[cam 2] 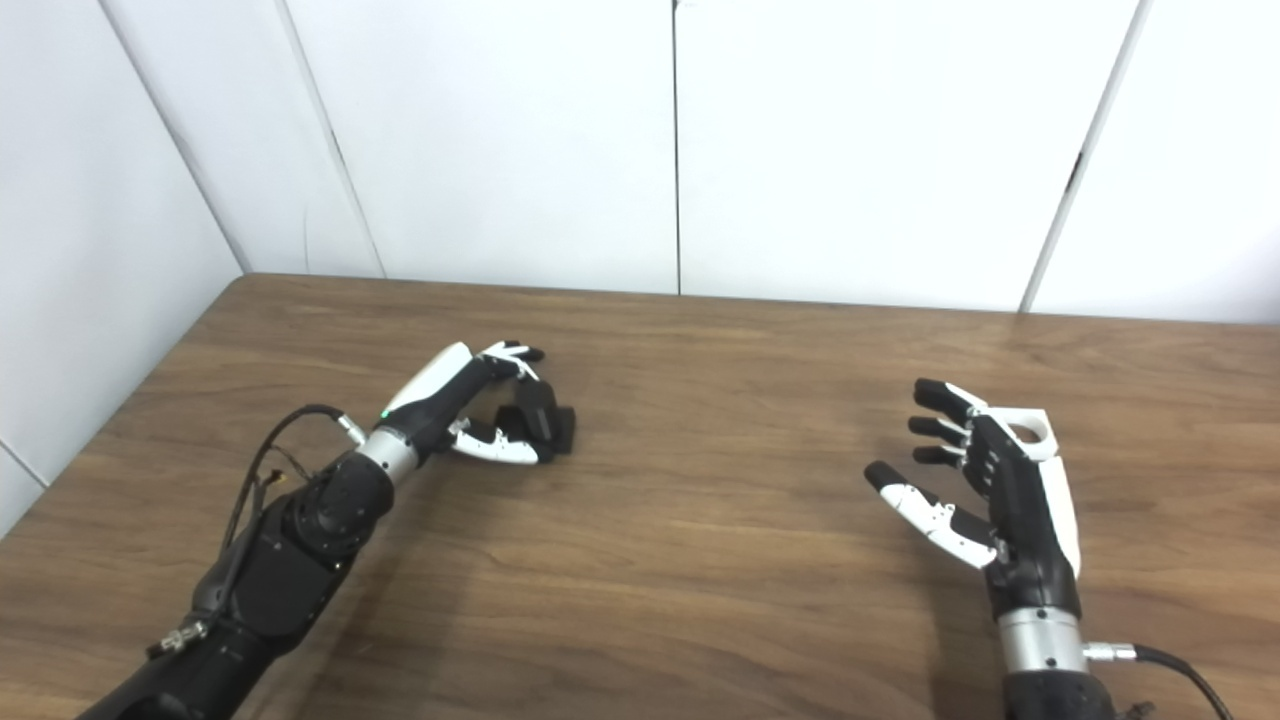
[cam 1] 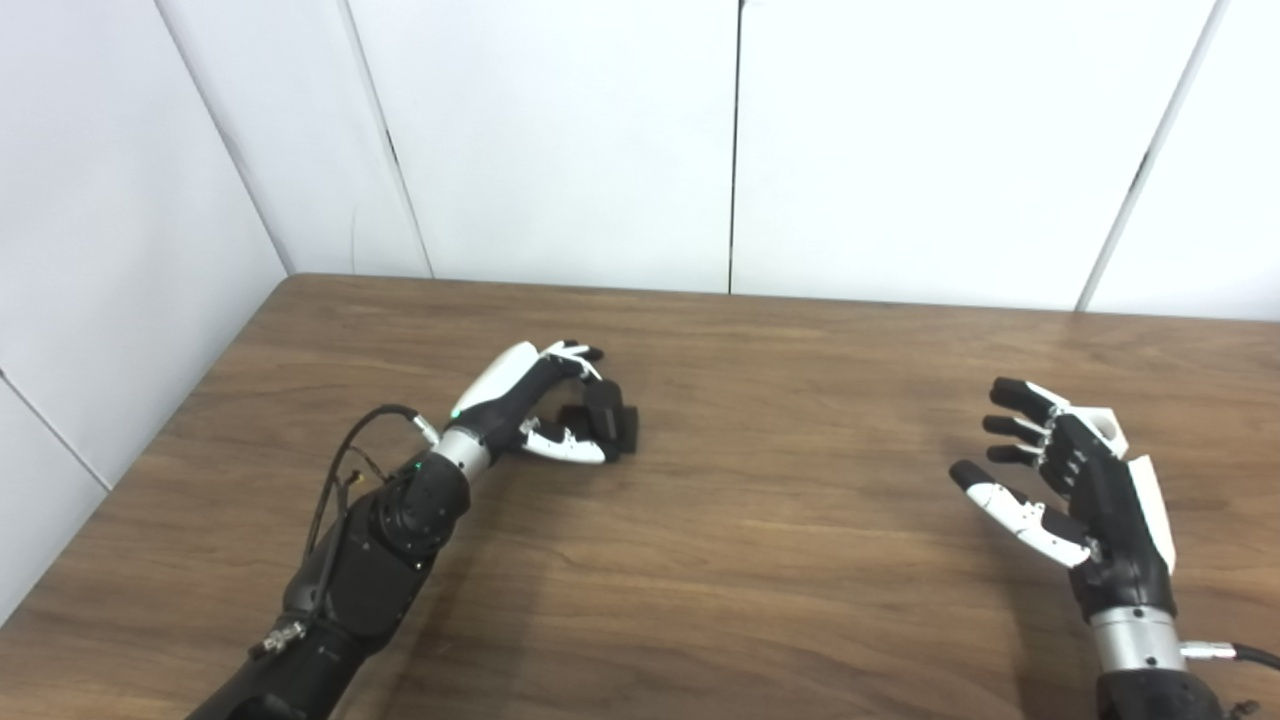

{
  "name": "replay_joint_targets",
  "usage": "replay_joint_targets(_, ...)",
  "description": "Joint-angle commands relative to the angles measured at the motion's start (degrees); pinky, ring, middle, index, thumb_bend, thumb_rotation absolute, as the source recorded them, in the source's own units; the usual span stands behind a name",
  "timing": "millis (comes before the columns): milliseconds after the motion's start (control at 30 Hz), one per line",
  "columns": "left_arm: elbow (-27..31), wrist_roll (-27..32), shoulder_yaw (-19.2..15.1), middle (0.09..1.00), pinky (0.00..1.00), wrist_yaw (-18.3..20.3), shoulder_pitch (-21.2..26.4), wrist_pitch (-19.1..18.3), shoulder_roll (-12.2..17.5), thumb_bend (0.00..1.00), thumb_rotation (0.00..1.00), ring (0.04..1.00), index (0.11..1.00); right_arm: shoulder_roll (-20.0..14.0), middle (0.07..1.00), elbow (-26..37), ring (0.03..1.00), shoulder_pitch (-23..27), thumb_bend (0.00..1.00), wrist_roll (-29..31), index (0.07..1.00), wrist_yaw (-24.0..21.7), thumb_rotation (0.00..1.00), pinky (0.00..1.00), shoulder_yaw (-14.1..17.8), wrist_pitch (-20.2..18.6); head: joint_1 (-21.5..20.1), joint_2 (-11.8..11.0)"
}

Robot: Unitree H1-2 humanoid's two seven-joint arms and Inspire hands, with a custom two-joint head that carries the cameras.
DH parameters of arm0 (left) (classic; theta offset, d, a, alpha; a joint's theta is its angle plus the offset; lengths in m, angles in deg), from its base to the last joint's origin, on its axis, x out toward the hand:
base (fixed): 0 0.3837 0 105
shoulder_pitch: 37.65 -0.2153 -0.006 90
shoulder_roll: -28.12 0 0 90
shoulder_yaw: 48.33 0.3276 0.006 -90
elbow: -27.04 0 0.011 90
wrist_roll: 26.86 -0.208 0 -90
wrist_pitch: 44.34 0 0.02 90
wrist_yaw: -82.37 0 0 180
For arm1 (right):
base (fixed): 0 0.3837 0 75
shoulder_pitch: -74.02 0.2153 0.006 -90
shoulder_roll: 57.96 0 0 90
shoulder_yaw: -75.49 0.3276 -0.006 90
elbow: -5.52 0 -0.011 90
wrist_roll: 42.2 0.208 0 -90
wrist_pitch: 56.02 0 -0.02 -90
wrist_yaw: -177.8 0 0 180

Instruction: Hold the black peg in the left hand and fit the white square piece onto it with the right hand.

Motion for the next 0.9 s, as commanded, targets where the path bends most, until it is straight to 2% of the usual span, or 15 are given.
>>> replay_joint_targets(0,0.8,1.4,0.7,0.913,0.93,3.6,0.5,2.0,0.7,0.52,0.08,1.0,0.492,0.2,0.791,2.4,0.733,2.2,0.7,-0.1,0.773,0.3,0.26,0.65,0.1,1.1,-0.2,0.1)
replay_joint_targets(167,1.4,2.8,1.3,0.916,0.91,6.0,0.6,4.5,-0.1,0.52,0.08,0.996,0.491,0.4,0.795,2.4,0.737,2.2,0.71,0.3,0.775,0.3,0.27,0.65,0.2,1.0,-0.6,0.3)
replay_joint_targets(467,2.6,4.5,2.3,0.923,0.92,9.2,0.7,6.8,-1.7,0.52,0.08,1.0,0.491,0.6,0.793,3.2,0.732,2.3,0.71,0.2,0.777,0.3,0.26,0.64,0.3,-0.1,-1.6,0.7)
replay_joint_targets(567,3.1,4.5,2.8,0.924,0.91,10.0,0.6,6.9,-2.4,0.52,0.08,1.0,0.491,0.6,0.799,3.5,0.742,2.2,0.73,0.7,0.779,0.1,0.29,0.66,0.4,-0.6,-1.9,0.8)
replay_joint_targets(733,2.8,4.6,3.7,0.92,0.91,11.0,0.5,8.3,-3.6,0.52,0.08,0.999,0.491,0.4,0.805,3.6,0.752,2.2,0.71,0.8,0.782,0.1,0.27,0.66,0.4,-0.6,-2.5,1.0)
replay_joint_targets(867,2.7,4.5,4.6,0.92,0.91,11.5,0.4,9.1,-4.5,0.52,0.08,1.0,0.491,0.4,0.806,3.7,0.754,2.2,0.73,0.9,0.781,0.2,0.31,0.66,0.4,-0.5,-3.1,1.2)
